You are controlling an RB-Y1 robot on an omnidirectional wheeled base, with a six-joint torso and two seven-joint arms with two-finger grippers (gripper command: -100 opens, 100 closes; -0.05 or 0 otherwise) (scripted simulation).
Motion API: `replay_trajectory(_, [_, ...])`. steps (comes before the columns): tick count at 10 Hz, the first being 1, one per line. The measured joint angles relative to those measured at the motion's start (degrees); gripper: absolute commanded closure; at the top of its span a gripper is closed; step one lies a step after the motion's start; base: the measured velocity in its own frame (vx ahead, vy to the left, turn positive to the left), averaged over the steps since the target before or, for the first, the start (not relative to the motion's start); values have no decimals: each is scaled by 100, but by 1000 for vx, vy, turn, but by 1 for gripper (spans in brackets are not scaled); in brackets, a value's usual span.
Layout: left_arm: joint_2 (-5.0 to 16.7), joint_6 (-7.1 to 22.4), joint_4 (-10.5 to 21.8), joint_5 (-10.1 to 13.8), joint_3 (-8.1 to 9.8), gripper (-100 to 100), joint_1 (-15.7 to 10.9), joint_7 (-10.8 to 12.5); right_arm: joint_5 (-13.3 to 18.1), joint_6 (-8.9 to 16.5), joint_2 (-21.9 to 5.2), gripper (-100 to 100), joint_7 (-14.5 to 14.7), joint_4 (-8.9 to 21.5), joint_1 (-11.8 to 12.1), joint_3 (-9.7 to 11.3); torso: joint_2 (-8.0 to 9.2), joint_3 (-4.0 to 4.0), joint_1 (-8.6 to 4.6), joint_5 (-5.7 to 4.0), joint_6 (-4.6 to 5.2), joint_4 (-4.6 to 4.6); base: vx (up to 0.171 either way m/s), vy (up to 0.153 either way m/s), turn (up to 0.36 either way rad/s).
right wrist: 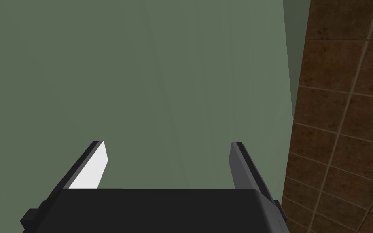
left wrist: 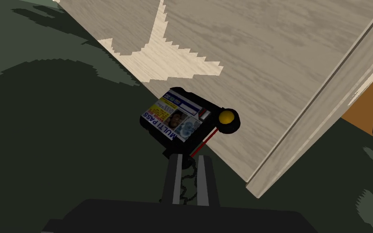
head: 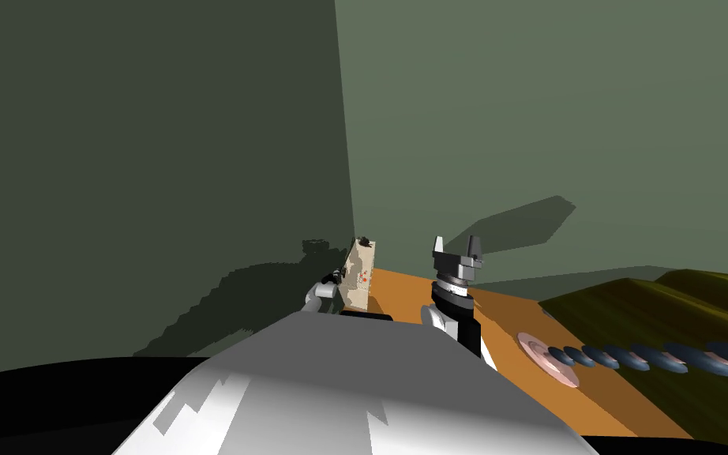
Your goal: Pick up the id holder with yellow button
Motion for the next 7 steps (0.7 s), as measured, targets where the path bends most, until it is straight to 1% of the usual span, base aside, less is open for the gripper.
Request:
replay_trajectory(2, [0,2,0,0,0,100,-1,0,0,0,0,0,0,0,0,0,-1,-1,5,1,-1,-1,0,0,0])
replay_trajectory(3, [0,3,0,0,0,0,-1,0,0,0,0,0,0,0,0,0,-1,-1,5,1,-1,-1,0,0,0])
replay_trajectory(4, [0,3,0,0,0,100,-1,0,0,0,0,0,0,0,0,0,-1,-1,5,1,0,-1,-47,-3,17])
replay_trajectory(6, [77,104,-109,48,-32,100,-51,28,0,0,0,0,0,0,-1,0,24,14,4,-3,-5,5,-63,-7,7])
replay_trajectory(7, [80,183,-205,29,-25,100,-38,42,0,0,0,0,0,0,0,0,26,16,4,-3,-5,6,-22,-2,2])
